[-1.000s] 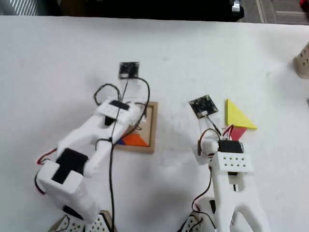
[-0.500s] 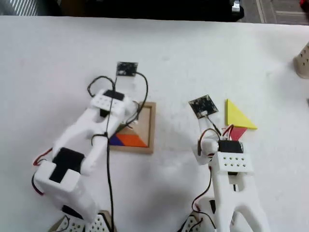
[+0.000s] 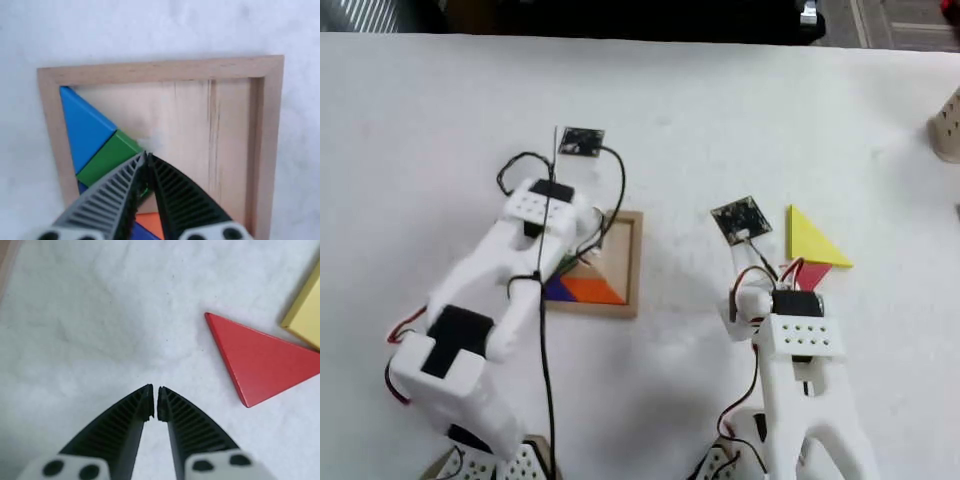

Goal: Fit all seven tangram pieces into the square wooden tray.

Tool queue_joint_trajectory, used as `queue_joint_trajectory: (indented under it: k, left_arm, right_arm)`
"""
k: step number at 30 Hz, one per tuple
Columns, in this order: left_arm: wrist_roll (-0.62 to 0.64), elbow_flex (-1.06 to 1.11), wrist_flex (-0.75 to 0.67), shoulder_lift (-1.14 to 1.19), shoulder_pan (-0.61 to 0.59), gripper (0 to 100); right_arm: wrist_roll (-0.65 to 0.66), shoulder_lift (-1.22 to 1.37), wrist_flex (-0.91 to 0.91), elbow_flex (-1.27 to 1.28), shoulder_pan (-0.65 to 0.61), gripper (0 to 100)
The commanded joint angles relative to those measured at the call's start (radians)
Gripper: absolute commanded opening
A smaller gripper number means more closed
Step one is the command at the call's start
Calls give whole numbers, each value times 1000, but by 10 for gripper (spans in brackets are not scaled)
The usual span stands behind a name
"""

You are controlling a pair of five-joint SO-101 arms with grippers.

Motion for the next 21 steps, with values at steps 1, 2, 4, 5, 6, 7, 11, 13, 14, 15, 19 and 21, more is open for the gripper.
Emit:
queue_joint_trajectory:
  k: [1,2,4,5,6,7,11,13,14,15,19,21]
  left_arm:
    - [-8,-17,11,-82,-10,22]
    - [-8,3,3,-107,-12,22]
    - [-9,44,-28,-162,-12,22]
    - [-9,75,-57,-191,-10,22]
    - [-9,109,-94,-219,-4,22]
    - [-9,144,-137,-243,-2,22]
    - [-2,269,-307,-306,47,22]
    - [-2,304,-356,-309,76,22]
    - [0,311,-373,-308,90,22]
    - [0,316,-384,-306,104,22]
    - [0,284,-408,-225,147,22]
    - [0,241,-408,-154,154,22]
  right_arm:
    - [11,-18,-19,-8,2,18]
    - [11,-18,-19,-8,2,18]
    - [11,-18,-19,-6,2,18]
    - [11,-18,-19,-6,2,18]
    - [11,-18,-19,-6,2,18]
    - [11,-18,-19,-6,2,18]
    - [11,-18,-19,-6,2,18]
    - [11,-18,-19,-6,2,18]
    - [11,-18,-19,-6,2,18]
    - [11,-18,-19,-3,2,18]
    - [11,-18,-19,3,1,18]
    - [11,-18,-19,3,1,18]
